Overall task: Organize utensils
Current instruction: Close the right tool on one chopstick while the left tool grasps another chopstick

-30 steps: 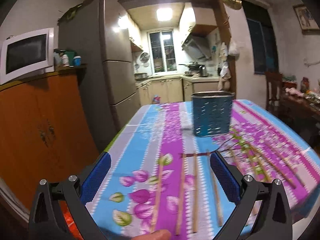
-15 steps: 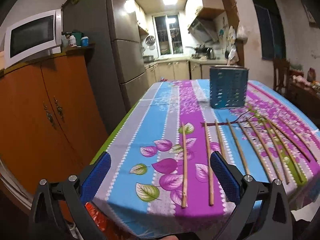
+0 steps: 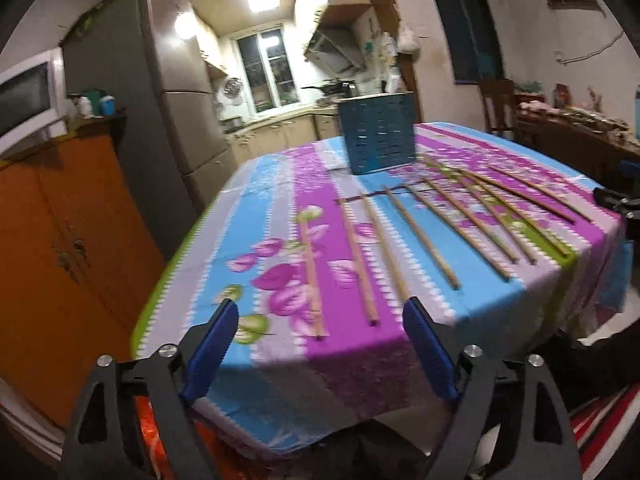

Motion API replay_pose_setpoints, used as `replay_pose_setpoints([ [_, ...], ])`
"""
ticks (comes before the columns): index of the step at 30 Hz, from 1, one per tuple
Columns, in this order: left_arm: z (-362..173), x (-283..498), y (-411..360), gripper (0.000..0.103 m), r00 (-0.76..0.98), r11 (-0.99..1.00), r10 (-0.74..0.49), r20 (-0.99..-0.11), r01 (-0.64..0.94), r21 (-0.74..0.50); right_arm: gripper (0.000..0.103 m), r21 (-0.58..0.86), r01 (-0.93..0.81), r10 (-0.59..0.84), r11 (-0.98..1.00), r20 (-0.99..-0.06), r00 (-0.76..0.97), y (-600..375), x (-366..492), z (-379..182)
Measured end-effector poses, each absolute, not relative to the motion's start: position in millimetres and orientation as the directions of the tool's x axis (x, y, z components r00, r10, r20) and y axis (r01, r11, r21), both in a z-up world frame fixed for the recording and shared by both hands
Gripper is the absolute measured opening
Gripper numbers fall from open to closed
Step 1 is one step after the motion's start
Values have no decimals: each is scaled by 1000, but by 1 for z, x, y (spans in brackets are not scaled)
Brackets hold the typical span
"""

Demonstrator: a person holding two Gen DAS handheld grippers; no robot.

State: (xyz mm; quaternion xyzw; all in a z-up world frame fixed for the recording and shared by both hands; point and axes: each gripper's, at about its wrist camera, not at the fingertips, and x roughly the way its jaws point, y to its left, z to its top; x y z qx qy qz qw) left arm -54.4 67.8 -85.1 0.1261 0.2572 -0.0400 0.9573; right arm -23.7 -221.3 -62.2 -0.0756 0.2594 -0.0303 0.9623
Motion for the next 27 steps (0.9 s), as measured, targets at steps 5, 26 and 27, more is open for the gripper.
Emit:
replay_pose_setpoints([
  [5,-104,-33,59,45,804,965,-98,-586,220,141,98,-127,-2,-67,992,-539,839,-224,-21,-67],
  [26,-127,-13,54,9,791,958,-149,-593,265,113,28,-121,-105,14,987,-586,810,-216,-20,-83],
  [27,-128,-13,55,9,793,958,-151,-591,265,112,24,-122,-106,14,987,-589,808,-216,-20,-84],
])
